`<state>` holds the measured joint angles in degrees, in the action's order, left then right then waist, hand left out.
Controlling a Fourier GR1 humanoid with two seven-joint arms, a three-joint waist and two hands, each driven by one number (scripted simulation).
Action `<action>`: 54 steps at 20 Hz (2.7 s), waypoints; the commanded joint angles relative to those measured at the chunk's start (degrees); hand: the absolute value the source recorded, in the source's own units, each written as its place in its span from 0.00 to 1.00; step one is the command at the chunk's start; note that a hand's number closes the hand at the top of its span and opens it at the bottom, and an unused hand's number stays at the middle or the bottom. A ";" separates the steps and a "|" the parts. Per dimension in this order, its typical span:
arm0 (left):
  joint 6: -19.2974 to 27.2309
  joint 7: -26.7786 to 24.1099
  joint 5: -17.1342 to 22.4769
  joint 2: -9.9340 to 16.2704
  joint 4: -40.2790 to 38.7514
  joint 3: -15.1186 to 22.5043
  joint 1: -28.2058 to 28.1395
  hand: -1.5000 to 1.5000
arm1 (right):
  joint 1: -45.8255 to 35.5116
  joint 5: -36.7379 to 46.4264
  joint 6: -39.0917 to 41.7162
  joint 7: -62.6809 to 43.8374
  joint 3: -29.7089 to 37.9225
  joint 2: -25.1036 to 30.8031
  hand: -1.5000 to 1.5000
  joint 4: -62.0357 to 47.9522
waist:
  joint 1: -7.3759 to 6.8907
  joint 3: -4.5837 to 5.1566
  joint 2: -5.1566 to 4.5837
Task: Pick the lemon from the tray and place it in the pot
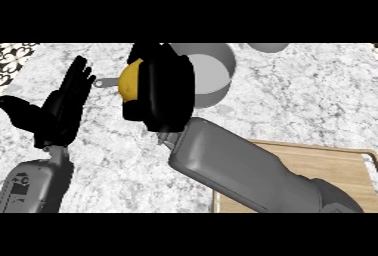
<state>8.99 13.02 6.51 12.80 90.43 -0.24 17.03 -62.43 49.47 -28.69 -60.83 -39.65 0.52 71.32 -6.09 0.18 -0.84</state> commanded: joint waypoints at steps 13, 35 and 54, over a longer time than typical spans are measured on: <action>0.52 1.40 -0.67 -0.18 1.55 -0.13 -0.12 0.50 | -9.34 -2.72 -5.48 0.40 -3.23 -0.50 1.00 -34.17 | 0.83 -0.10 -0.37; -0.86 -0.94 0.11 0.07 -0.18 -1.72 0.06 0.50 | 1.40 -40.83 -27.45 39.35 14.41 -0.52 0.00 -25.81 | 0.19 -0.31 -1.04; 0.70 -0.23 -2.23 -0.48 3.45 -5.00 -5.11 0.50 | 16.39 -46.60 -10.06 54.79 22.50 3.08 0.00 -14.30 | 6.30 -0.17 0.98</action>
<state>8.54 14.08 6.10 13.68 94.86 -5.68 11.57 -49.92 0.40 -39.55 -3.28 -15.90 3.27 51.12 -0.39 -0.01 -0.04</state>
